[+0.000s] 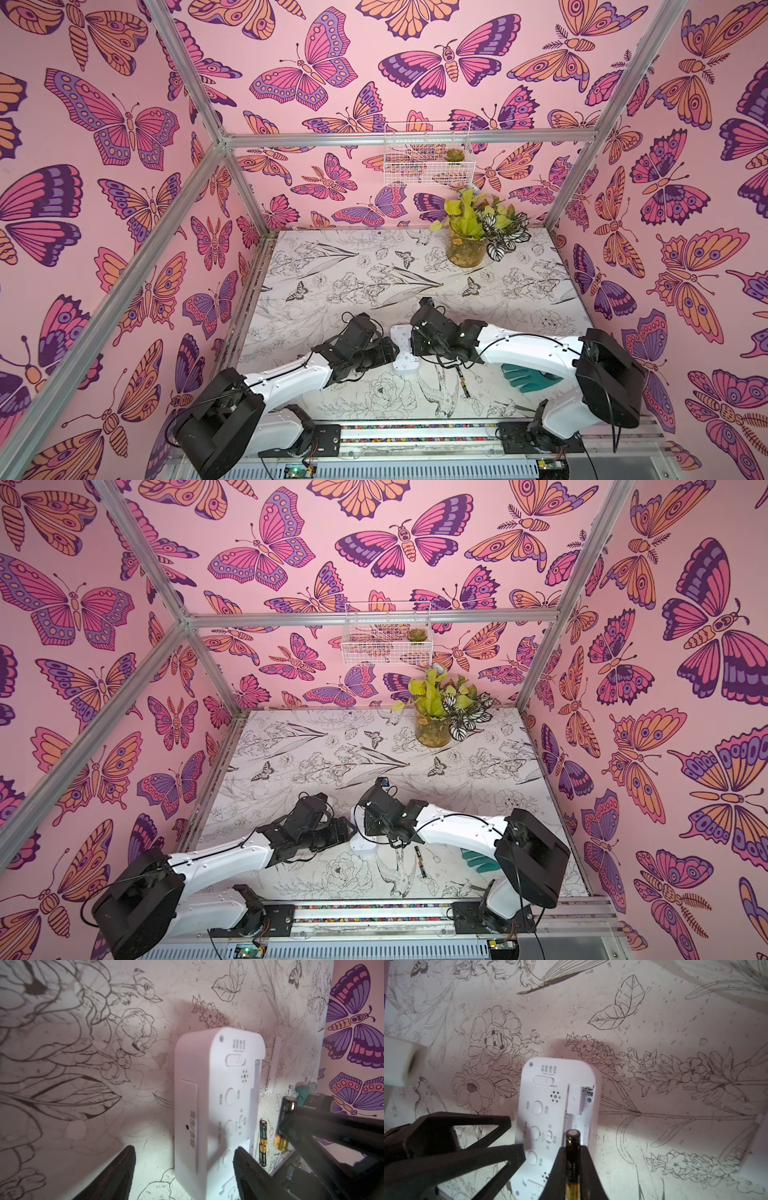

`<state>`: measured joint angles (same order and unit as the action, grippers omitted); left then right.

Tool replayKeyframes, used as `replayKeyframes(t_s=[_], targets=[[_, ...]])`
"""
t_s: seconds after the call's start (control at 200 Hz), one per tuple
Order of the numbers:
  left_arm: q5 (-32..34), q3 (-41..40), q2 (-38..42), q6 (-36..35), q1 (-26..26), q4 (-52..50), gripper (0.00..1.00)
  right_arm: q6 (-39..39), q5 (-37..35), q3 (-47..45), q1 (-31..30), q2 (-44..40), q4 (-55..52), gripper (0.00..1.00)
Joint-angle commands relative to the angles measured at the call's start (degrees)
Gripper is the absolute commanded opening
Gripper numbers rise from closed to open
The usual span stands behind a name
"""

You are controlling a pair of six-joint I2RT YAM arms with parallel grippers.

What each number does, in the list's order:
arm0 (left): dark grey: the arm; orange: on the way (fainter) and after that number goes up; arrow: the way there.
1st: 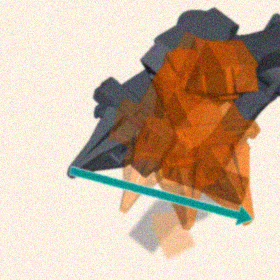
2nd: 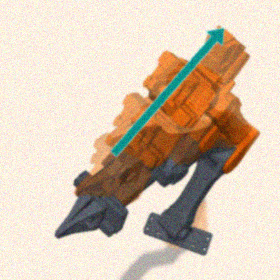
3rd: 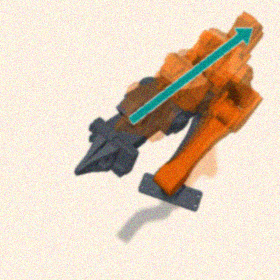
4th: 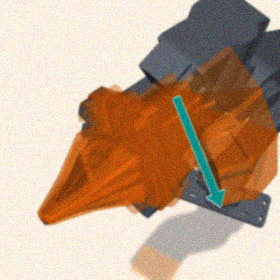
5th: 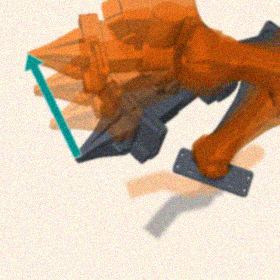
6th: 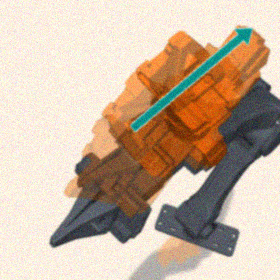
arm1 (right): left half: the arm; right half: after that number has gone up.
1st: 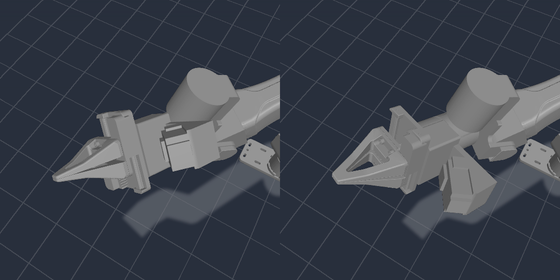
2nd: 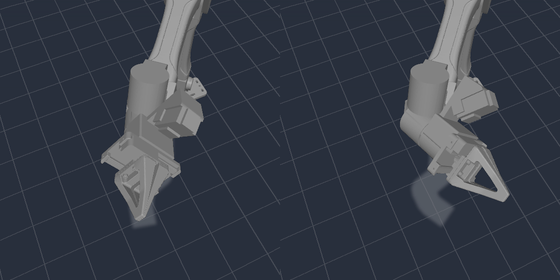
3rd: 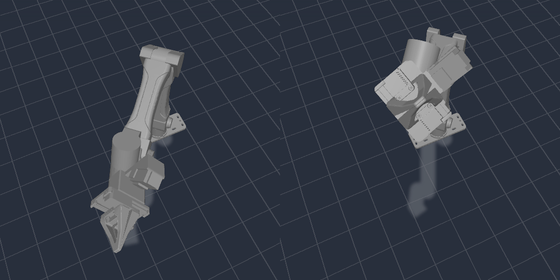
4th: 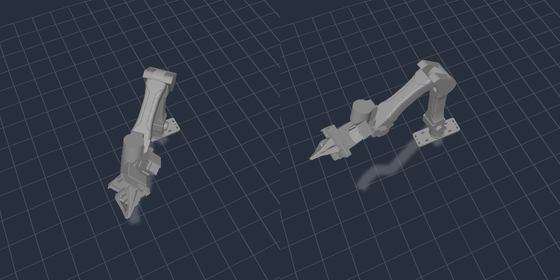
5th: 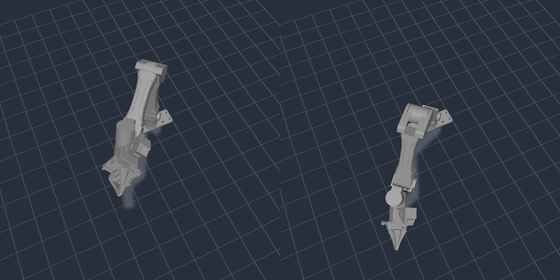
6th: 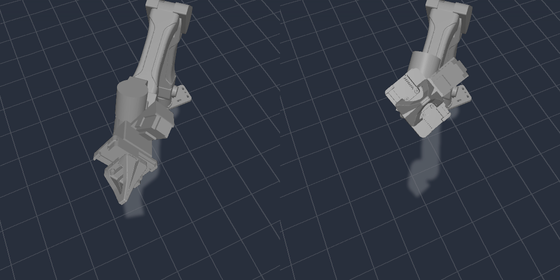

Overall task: Insert the battery into the alarm
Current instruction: Install the battery in the alarm.

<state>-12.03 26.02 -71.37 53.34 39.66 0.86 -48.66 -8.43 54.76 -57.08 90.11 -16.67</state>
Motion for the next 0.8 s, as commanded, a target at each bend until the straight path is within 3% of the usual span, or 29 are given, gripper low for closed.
replayKeyframes(t_s=[0.0, 0.796], targets=[[-0.18, 0.61, -0.69, -1.13, -0.19, 0.37, 0.77, -0.90, -2.54, 2.42, 0.32, 2.40, -3.49, 0.00], [0.14, -0.16, -0.63, -1.07, -0.17, 0.37, 0.77, -4.22, -1.84, 4.62, 0.30, 7.00, -4.47, 0.10]])
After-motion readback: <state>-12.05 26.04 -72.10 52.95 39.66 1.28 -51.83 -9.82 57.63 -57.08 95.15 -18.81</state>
